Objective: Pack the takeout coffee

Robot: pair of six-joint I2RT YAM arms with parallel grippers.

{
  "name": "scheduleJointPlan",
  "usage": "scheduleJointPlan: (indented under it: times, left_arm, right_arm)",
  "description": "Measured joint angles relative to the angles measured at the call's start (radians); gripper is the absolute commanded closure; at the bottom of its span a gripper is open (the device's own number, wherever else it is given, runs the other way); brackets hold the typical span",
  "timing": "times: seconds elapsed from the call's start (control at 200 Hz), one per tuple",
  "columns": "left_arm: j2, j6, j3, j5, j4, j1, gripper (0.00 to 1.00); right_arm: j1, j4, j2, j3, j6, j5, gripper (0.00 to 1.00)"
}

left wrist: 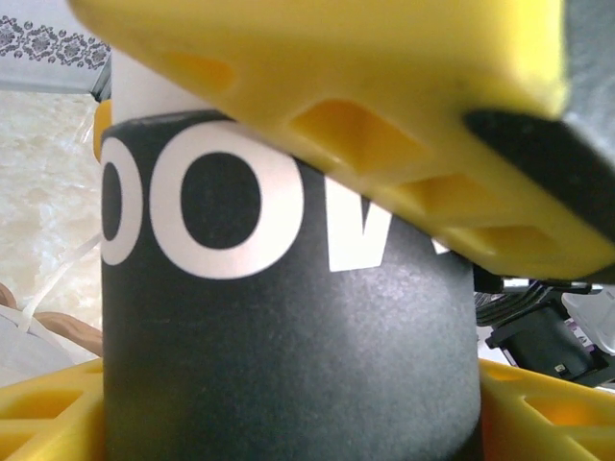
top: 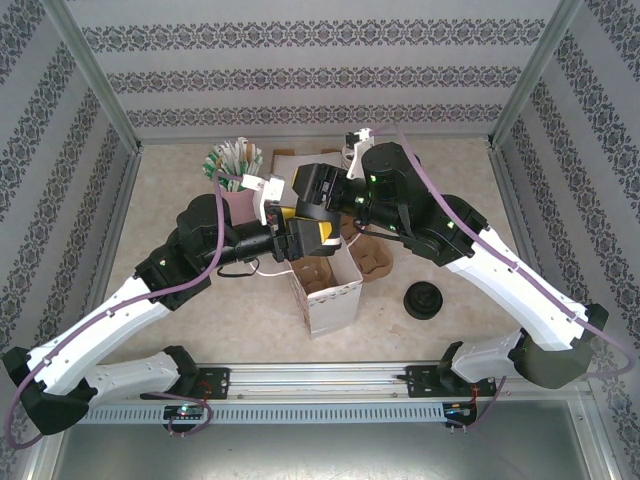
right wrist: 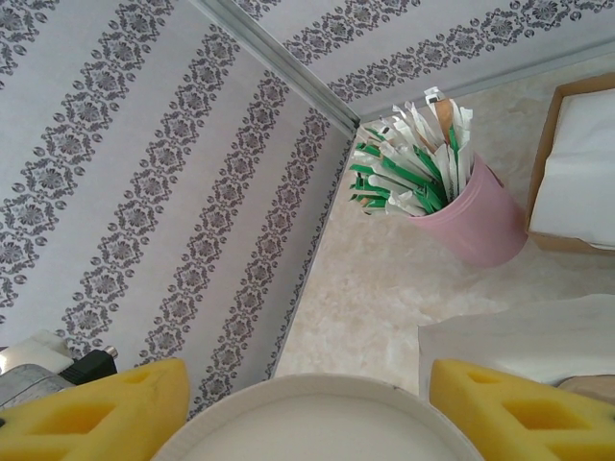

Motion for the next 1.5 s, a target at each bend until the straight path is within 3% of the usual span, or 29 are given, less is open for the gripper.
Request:
scheduleJointPlan:
  times: [0.185,0.455,0.595,0.809,1.089,1.319,1.504]
  left_arm:
    - [-0.003,-0.029,-0.019,0.0,0.034,-0.007,0.28]
    - [-0.019,-0.102,-0.079,-0.032,0.15,-0.027,0.35]
    - [-0.031,-0.209,-0.149,-0.096,0.258,-0.032,0.39]
    - [-0.029,-0.403,-0.167,-0.219,0.37,-0.034,0.57]
    - [-0.013,-0.723,-0.177,-0.459,0.469,-0.04,0.66]
    - [0.005,-0.927,-0.177,-0.578,0.466,-0.053,0.66]
    - [0.019,-0.997,-0.177,-0.598,0.459,-0.07,0.66]
  right_arm:
    - [0.001,0.016,-0.003,0.0,0.009,-0.001,0.02]
    - [0.001,0.024,-0.024,-0.001,-0.036,0.036,0.02]
    - [-0.008,0.024,-0.062,-0.009,-0.146,0.132,0.02]
    - [-0.015,0.154,-0.246,-0.14,-0.511,0.265,0.02]
    - [0.023,0.575,-0.537,-0.681,-1.181,0.087,0.04]
    - [0.132,0.768,-0.512,-0.817,-1.592,-0.017,0.09]
    - [0.158,0.932,-0.441,-0.817,-1.737,-0.016,0.13]
